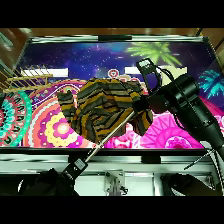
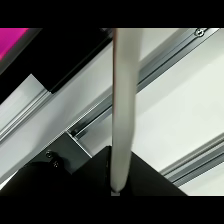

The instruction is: Fold the shirts.

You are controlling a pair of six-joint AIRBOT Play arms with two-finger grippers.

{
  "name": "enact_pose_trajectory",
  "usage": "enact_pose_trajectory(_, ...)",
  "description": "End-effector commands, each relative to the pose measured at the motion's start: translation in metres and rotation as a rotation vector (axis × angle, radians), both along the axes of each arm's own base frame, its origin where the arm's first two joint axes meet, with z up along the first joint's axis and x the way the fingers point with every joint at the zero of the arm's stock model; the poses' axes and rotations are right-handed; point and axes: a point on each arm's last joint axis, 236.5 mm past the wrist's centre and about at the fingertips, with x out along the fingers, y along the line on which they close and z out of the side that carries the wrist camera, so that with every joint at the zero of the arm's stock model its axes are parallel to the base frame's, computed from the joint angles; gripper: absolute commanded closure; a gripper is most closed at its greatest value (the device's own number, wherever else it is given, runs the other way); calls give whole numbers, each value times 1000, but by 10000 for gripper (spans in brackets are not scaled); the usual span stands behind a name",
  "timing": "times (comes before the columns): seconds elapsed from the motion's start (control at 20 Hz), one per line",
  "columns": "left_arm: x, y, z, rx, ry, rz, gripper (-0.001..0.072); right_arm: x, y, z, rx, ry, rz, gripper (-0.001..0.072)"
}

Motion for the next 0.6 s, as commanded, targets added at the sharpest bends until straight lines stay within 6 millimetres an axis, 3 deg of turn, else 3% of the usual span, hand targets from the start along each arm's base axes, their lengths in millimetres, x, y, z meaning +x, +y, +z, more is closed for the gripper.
enact_pose_trajectory(0.0,-6,2,2,2,30,3,655,0,-1,0,-9,-1,7,637)
enact_pose_trajectory(0.3,-5,13,9,29,26,14,655,0,-1,0,-11,-1,10,637)
enact_pose_trajectory(0.55,-8,11,12,15,28,-4,655,0,-1,1,-10,-2,10,637)
